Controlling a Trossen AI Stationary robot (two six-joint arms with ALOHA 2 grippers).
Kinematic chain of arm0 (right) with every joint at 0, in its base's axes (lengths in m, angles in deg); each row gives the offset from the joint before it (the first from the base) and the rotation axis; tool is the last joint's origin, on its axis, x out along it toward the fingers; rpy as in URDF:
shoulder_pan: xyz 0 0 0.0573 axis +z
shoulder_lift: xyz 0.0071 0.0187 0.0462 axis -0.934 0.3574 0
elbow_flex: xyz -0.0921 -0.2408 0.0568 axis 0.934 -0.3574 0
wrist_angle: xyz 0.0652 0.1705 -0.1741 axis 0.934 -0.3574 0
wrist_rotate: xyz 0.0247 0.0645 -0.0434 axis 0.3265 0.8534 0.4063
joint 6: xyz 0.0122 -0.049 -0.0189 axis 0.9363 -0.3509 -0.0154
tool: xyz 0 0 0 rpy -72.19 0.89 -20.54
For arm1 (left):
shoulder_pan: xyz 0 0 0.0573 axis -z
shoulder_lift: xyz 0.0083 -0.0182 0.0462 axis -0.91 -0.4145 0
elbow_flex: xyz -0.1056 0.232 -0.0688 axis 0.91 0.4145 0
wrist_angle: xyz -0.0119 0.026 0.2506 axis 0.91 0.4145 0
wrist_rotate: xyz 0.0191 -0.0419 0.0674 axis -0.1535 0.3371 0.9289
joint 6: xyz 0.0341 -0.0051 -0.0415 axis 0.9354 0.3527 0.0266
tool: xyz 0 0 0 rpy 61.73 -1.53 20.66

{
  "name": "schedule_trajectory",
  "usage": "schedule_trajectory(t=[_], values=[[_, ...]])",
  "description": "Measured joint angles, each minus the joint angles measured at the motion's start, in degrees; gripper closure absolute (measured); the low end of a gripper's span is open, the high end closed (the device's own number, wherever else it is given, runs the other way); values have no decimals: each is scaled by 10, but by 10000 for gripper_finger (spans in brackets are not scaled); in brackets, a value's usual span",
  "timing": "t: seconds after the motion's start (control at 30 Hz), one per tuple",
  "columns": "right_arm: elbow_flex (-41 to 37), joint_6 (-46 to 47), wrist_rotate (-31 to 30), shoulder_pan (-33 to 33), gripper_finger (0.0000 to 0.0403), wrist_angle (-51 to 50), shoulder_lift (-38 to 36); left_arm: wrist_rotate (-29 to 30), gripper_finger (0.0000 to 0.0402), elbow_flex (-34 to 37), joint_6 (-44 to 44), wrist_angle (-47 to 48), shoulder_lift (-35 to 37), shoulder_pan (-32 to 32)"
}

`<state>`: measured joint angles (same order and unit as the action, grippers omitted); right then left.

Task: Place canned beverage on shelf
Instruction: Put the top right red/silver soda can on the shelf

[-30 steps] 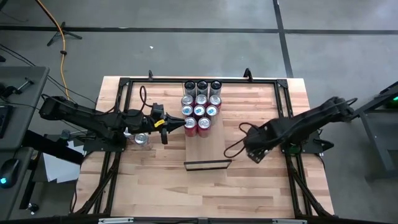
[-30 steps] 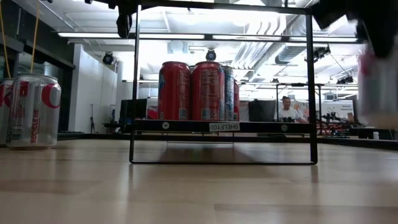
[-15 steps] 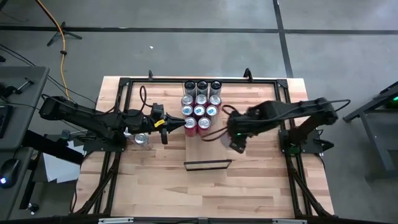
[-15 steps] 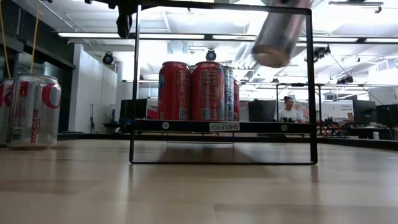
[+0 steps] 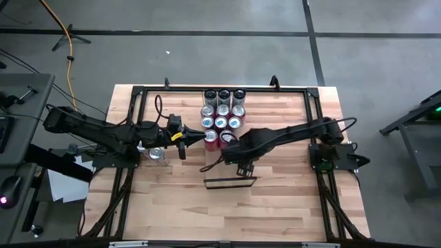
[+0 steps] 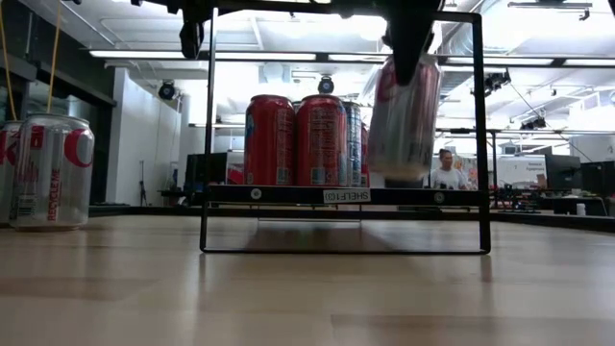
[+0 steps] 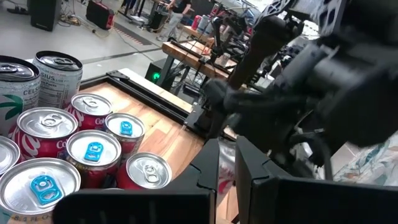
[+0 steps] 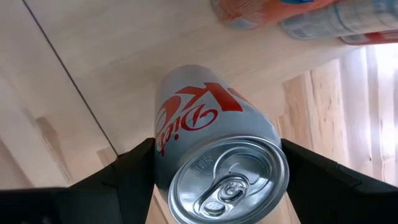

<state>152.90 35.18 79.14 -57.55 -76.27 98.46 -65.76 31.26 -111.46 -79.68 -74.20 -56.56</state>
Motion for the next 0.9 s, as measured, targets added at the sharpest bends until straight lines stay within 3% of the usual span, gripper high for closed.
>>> schedule_trajectory(t=[0.33, 0.57, 0.9], values=[[0, -2, 5, 0, 122, 13, 26, 0, 401, 0, 1, 0, 0, 0], [0, -6, 10, 0, 85, 31, 28, 0, 401, 0, 1, 0, 0, 0], [0, -6, 11, 0, 77, 34, 28, 0, 401, 0, 2, 8, 0, 0]])
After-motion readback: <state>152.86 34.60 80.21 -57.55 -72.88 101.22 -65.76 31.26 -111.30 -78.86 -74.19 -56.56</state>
